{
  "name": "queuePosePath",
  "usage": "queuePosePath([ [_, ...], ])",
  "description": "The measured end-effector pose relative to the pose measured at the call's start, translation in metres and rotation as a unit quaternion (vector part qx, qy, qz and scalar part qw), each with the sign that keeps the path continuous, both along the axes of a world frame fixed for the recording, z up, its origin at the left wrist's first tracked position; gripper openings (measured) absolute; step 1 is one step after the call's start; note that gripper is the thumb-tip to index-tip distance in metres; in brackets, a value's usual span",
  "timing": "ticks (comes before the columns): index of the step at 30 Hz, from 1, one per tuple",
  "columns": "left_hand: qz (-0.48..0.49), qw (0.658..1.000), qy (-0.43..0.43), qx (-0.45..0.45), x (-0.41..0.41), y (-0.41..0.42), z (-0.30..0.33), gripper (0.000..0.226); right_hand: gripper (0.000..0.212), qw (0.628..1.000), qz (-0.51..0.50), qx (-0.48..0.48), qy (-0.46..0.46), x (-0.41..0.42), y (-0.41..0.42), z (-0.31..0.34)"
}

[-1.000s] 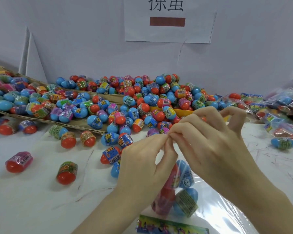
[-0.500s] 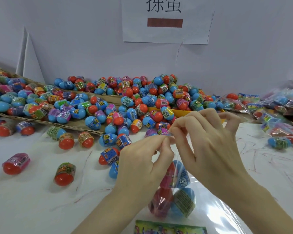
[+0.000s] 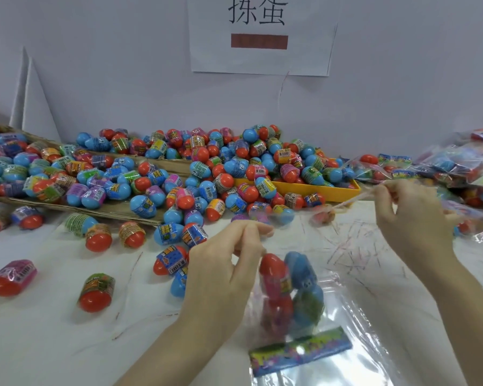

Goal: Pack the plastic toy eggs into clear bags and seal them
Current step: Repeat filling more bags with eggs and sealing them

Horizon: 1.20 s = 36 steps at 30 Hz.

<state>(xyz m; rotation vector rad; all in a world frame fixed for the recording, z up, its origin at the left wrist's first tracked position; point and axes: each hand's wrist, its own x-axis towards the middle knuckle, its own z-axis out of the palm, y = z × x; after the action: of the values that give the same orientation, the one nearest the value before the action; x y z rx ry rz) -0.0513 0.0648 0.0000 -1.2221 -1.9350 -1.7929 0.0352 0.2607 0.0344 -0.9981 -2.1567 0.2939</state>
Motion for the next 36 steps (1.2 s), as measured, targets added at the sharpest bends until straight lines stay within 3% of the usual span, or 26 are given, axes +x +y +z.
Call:
queuePosePath([
  [3,-0.009,1.000,-0.026,0.005,0.000,0.002,-0.001,0.022,0.015,0.998,-0.061,0.013,-0.031,0.008,0.010,-0.002],
  [7,-0.010,0.990,-0.130,0.047,-0.004,0.001,0.000,0.025,0.022,0.995,-0.086,0.026,-0.046,0.009,0.018,-0.005],
  [12,-0.012,0.986,-0.157,0.055,-0.005,0.001,0.003,0.030,0.030,0.991,-0.119,0.030,0.053,0.022,0.025,0.004],
  [15,-0.018,0.986,-0.156,0.059,-0.004,0.001,0.003,0.029,0.030,0.986,0.046,-0.014,0.157,0.017,-0.003,0.016],
  [18,-0.019,0.985,-0.160,0.062,-0.004,0.002,0.003,0.031,0.023,0.965,0.219,-0.061,0.129,0.006,-0.043,0.025],
  [22,-0.013,0.988,-0.144,0.056,-0.004,0.002,0.003,0.026,0.027,0.955,0.284,-0.088,-0.007,-0.003,-0.061,0.017],
  [27,-0.013,0.986,-0.153,0.060,-0.004,0.001,0.003,0.027,0.020,0.935,0.312,-0.157,0.056,-0.004,-0.058,0.014],
  [30,-0.005,0.979,-0.186,0.077,-0.007,0.001,0.003,0.031,0.020,0.919,0.274,-0.258,0.115,0.000,-0.046,0.019],
  [34,-0.008,0.978,-0.197,0.073,-0.006,0.001,0.003,0.031,0.021,0.985,0.125,-0.117,0.024,0.006,-0.027,0.014],
  [36,-0.014,0.976,-0.204,0.072,-0.006,0.001,0.003,0.030,0.020,0.990,0.104,-0.092,0.015,0.006,-0.025,0.013],
])
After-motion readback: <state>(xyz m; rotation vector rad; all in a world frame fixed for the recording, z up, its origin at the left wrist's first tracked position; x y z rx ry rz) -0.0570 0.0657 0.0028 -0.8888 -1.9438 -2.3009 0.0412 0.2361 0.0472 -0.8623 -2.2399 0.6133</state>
